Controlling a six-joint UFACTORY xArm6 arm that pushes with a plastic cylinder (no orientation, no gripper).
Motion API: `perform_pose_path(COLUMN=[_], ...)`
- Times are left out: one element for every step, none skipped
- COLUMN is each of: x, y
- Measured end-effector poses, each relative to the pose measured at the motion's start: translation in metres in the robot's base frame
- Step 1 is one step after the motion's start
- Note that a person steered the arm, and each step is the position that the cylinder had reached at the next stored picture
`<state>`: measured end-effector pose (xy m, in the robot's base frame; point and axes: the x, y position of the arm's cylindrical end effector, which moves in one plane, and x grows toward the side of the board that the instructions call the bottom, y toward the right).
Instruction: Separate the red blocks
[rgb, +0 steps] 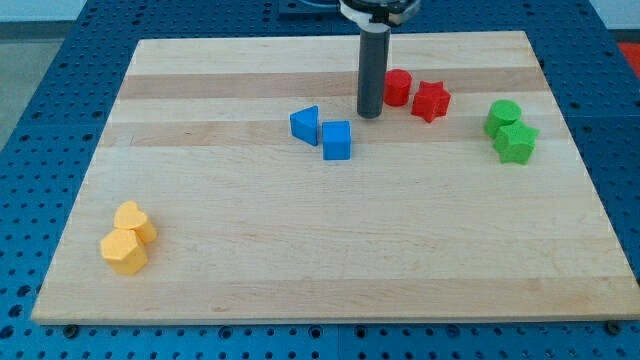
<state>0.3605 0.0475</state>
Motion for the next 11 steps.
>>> perform_pose_path(x=[0.020,0.034,0.035,0.027,0.017,0.006,-0.008,-0.023,-0.034,-0.036,-0.036], y=[0.008,0.029,0.060,0.083,0.093,0.098,0.099,0.099,0.099,0.099,0.088])
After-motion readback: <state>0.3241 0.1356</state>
